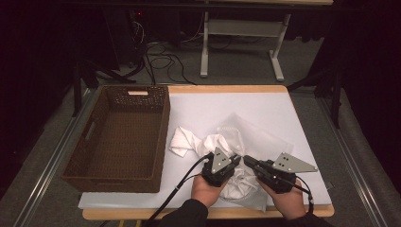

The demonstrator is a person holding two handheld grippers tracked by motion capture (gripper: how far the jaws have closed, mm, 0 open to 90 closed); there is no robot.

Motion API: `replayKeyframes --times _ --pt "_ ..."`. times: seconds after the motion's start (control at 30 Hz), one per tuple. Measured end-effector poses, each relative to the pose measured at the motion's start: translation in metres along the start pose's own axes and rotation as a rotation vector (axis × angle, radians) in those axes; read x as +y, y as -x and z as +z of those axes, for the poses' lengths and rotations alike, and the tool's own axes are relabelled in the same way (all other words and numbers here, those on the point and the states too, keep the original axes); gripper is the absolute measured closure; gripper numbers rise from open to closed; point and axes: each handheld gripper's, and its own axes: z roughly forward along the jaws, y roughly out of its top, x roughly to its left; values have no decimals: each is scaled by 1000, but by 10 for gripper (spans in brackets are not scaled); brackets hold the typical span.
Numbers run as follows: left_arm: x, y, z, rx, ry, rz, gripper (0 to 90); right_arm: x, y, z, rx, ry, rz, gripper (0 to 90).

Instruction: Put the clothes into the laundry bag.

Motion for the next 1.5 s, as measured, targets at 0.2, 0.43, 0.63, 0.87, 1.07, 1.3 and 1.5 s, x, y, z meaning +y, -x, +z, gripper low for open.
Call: replayKeyframes --times 0.2,0.43,0.63,0.87,1.07,1.3,1.5 --pt "2 -3 -1 58 15 -23 842 -2 1 0 -21 -10 -5 898" --pt "-1 -5 -17 21 60 -46 557 -5 8 0 -35 -10 18 898" --pt "-12 -1 -41 14 70 -48 281 -7 10 0 -43 -15 25 898" --pt "-41 4 -49 5 -1 -96 167 -7 9 1 -45 -18 15 898" --pt "-55 23 -31 6 -134 13 535 -9 7 2 -45 -26 18 897" --pt "-46 16 -31 20 -128 -6 807 -8 6 6 -29 -25 16 898" --pt "-23 6 -55 48 10 -57 818 -5 1 9 -20 -19 9 898"
